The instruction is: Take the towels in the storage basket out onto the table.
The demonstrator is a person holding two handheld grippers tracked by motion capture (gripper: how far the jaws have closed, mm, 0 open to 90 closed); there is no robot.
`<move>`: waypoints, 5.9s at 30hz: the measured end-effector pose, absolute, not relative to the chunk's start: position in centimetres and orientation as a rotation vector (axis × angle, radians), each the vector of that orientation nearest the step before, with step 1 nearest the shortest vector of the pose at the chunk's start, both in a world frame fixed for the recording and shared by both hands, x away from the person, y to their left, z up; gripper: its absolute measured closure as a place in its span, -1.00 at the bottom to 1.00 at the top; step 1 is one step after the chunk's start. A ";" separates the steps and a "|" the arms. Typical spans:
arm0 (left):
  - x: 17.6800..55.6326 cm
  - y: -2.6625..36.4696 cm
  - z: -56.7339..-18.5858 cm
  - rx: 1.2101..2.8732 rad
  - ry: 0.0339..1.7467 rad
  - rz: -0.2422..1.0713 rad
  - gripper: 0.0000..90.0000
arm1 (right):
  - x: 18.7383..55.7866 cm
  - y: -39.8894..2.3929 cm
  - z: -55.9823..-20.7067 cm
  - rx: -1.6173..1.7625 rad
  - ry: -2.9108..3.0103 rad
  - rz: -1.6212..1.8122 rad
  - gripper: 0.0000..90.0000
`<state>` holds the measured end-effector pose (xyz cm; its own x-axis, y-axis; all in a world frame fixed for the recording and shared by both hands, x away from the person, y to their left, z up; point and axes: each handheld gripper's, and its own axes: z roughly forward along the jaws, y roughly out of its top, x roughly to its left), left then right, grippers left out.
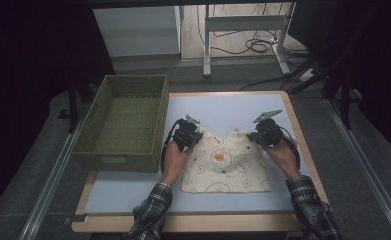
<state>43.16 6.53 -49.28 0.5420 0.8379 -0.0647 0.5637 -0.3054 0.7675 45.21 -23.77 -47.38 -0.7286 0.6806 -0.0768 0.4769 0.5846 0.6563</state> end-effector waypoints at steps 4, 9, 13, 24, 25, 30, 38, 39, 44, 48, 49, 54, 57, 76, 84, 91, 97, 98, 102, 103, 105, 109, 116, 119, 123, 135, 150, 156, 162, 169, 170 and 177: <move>44.1 7.1 -46.7 1.949 1.200 0.609 0.69 | 44.9 -25.8 -43.6 0.955 2.292 0.954 0.88; 44.8 7.0 -48.1 2.006 1.266 0.544 -0.01 | 46.5 -27.6 -44.5 1.077 2.275 0.855 0.14; 43.2 6.6 -49.3 2.068 1.226 0.488 -0.08 | 45.4 -29.3 -46.1 1.133 2.310 0.867 0.11; 38.1 6.4 -50.5 2.141 1.076 0.390 -0.07 | 39.8 -30.7 -48.1 1.129 2.434 0.925 0.39; 37.5 6.4 -50.7 2.144 1.061 0.389 -0.08 | 39.0 -30.8 -48.2 1.121 2.443 0.935 0.41; 34.4 6.9 -51.5 2.140 1.012 0.343 0.03 | 34.7 -30.8 -49.1 1.065 2.509 0.938 0.49; 32.5 8.0 -53.6 2.141 0.989 0.316 0.19 | 31.3 -30.6 -51.1 1.003 2.537 0.934 0.53; 32.5 8.1 -53.9 2.135 0.984 0.320 0.19 | 31.3 -30.6 -51.1 1.003 2.537 0.934 0.53; 32.3 8.4 -53.9 2.125 1.009 0.346 0.58 | 31.0 -30.3 -51.2 0.936 2.493 0.864 0.92; 32.0 8.5 -53.9 2.125 1.004 0.330 0.96 | 30.6 -30.2 -51.1 0.913 2.494 0.862 0.96; 31.8 8.4 -53.8 2.130 0.998 0.328 0.96 | 30.4 -30.2 -51.1 0.909 2.494 0.870 0.96; 30.1 8.3 -53.5 2.144 0.967 0.267 0.95 | 28.9 -30.8 -50.6 0.906 2.504 0.902 0.96; 28.0 8.1 -53.3 2.169 0.921 0.233 0.93 | 27.0 -31.6 -50.6 0.911 2.526 0.897 0.95; 31.6 7.5 -52.4 2.164 0.927 0.330 -0.49 | 29.0 -32.2 -49.8 0.975 2.463 0.953 0.17; 35.7 7.2 -52.1 2.148 0.924 0.249 -0.74 | 32.8 -31.6 -49.8 1.054 2.317 0.954 -0.11; 39.0 7.0 -51.8 2.108 0.970 0.237 -0.77 | 35.3 -31.1 -50.6 1.092 2.365 0.981 0.08; 40.9 6.8 -51.8 2.101 1.000 0.247 -0.80 | 38.4 -31.7 -51.2 1.204 2.386 0.993 0.21; 41.1 6.8 -51.8 2.102 0.998 0.248 -0.80 | 38.4 -31.7 -51.2 1.204 2.386 0.993 0.21; 42.3 6.5 -52.0 2.122 0.998 0.274 -0.83 | 40.4 -31.9 -50.9 1.268 2.344 1.012 0.28; 42.3 6.5 -52.0 2.122 0.998 0.274 -0.83 | 40.4 -31.9 -50.9 1.268 2.344 1.012 0.28; 42.9 6.6 -52.2 2.120 1.008 0.285 -0.83 | 41.2 -32.0 -50.7 1.278 2.306 1.009 0.24; 43.8 6.6 -52.3 2.127 1.020 0.315 -0.77 | 43.4 -31.9 -50.7 1.302 2.289 0.946 0.32; 45.6 6.3 -52.6 2.123 1.052 0.391 -0.60 | 45.5 -32.0 -50.6 1.283 2.178 0.930 0.38; 46.4 6.2 -52.5 2.125 1.067 0.427 -0.49 | 46.7 -32.0 -50.7 1.289 2.159 0.926 0.37; 47.6 6.4 -52.1 2.104 1.117 0.463 -0.38 | 48.1 -32.1 -50.8 1.328 2.151 0.925 0.37; 49.9 7.3 -53.1 2.037 1.254 0.460 -0.02 | 50.2 -32.1 -51.7 1.398 2.141 0.922 0.57; 50.4 5.3 -53.2 2.105 1.152 0.377 0.67 | 49.2 -31.0 -50.9 1.291 2.201 0.853 0.90; 49.8 5.5 -52.3 2.072 1.145 0.392 0.96 | 48.7 -31.6 -49.5 1.271 2.164 0.939 0.91; 47.4 6.3 -50.3 2.041 1.103 0.461 0.96 | 47.2 -31.9 -47.2 1.233 2.142 1.008 0.91; 44.5 6.9 -50.1 2.023 1.057 0.482 0.95 | 44.3 -32.4 -46.3 1.168 2.161 1.025 0.91; 44.0 6.9 -50.3 2.020 1.054 0.492 0.95 | 43.9 -32.5 -46.3 1.164 2.164 1.029 0.91; 40.9 7.1 -51.0 2.019 1.012 0.506 0.95 | 40.0 -33.5 -47.4 1.131 2.215 1.043 0.91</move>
<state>40.88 7.05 -50.95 0.5992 0.8006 -0.0018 0.4788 -0.3566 0.8023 39.96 -33.46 -47.42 -0.5679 0.8219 -0.0446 0.4891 0.3805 0.7848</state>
